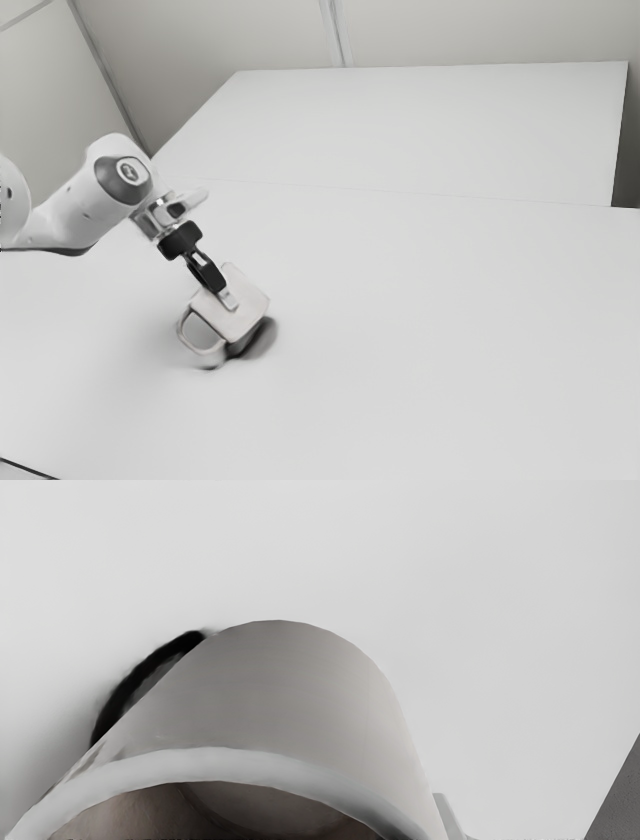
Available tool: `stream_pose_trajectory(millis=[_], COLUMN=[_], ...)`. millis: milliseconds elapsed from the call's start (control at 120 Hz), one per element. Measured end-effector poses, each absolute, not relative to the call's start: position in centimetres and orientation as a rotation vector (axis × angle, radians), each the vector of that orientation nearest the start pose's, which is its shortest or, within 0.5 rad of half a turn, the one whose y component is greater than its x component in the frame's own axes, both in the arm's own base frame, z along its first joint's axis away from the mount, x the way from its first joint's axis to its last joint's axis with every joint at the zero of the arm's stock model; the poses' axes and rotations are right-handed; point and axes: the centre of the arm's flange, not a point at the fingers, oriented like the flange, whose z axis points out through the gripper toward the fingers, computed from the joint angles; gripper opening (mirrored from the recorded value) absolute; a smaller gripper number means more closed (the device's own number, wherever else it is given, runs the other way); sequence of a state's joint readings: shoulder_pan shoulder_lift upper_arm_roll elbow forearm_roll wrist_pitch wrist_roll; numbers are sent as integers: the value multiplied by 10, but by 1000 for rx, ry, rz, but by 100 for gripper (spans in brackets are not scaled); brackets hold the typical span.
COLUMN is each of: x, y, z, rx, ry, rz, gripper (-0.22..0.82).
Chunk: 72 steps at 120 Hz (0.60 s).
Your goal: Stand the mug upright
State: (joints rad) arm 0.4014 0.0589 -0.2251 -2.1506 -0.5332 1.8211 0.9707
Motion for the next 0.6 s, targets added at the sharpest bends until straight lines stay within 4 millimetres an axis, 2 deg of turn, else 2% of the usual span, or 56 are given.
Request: stream_pose_trajectory(millis=[167,400,600], x=[514,517,515], y=[18,0,-18], z=[356,369,362], rx=[2603,2771,2813], ry=[-900,-1074,-1148], rz=[-48,50,82], gripper=[-14,-14,-14])
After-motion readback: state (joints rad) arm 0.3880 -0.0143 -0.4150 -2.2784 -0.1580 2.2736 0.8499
